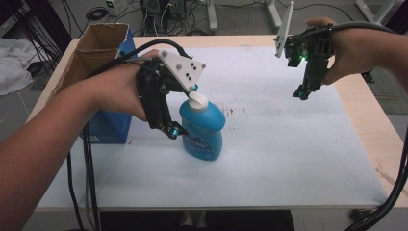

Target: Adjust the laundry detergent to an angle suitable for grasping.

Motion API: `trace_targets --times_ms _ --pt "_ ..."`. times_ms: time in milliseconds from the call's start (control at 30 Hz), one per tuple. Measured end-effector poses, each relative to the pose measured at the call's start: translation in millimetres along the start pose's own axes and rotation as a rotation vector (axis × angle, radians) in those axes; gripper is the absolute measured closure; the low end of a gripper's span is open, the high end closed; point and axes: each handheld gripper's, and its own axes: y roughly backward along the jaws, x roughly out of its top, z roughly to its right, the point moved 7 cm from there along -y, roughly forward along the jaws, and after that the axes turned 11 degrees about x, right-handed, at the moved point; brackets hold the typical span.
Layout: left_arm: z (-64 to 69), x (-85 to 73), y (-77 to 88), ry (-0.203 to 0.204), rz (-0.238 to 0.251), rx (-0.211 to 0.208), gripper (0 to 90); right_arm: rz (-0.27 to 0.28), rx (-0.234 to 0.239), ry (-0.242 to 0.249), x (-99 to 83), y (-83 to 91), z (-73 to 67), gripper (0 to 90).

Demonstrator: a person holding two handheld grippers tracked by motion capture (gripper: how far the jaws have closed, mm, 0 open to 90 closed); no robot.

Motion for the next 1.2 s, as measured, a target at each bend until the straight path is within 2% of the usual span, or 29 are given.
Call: trace_targets --times_ms 200,333,467,500,700,767,867,933,1067,1200 --pt "1.0 -7.4 12.7 0.028 -0.046 0.01 14.5 0.001 0.005 -0.005 -0.6 -2.8 4.9 1.8" --pt "0.0 -13.6 24.6 0.04 -0.094 0.028 11.2 0.009 0.009 -0.004 1.3 -4.0 8.1 1.8" --pt "-1.6 -16.8 36.5 0.057 -0.115 0.038 10.9 0.017 0.009 -0.006 2.2 -2.8 9.6 1.8" --pt "-2.5 -18.0 39.9 0.059 -0.13 0.048 8.3 0.016 0.009 -0.007 1.7 -2.0 9.9 1.8" --pt "-4.0 -24.1 52.2 0.076 -0.195 0.042 6.8 0.019 0.006 -0.013 -1.2 0.9 11.2 1.9" --pt "-3.9 -25.7 54.2 0.085 -0.213 0.038 5.8 0.019 0.005 -0.014 -1.9 0.9 11.0 1.8" --pt "-2.7 -28.2 56.5 0.086 -0.26 0.03 4.9 0.018 0.008 -0.02 -2.3 1.3 9.8 1.8" --pt "-2.3 -30.0 57.2 0.088 -0.302 0.04 1.6 0.017 0.007 -0.019 -2.3 1.7 9.7 1.8" --pt "-1.6 -31.8 60.2 0.097 -0.356 0.031 1.6 0.015 0.005 -0.007 -1.9 2.1 10.9 1.8" --pt "-3.1 -31.8 65.1 0.1 -0.393 0.036 1.6 0.011 0.005 -0.012 -1.1 4.3 10.6 1.8"
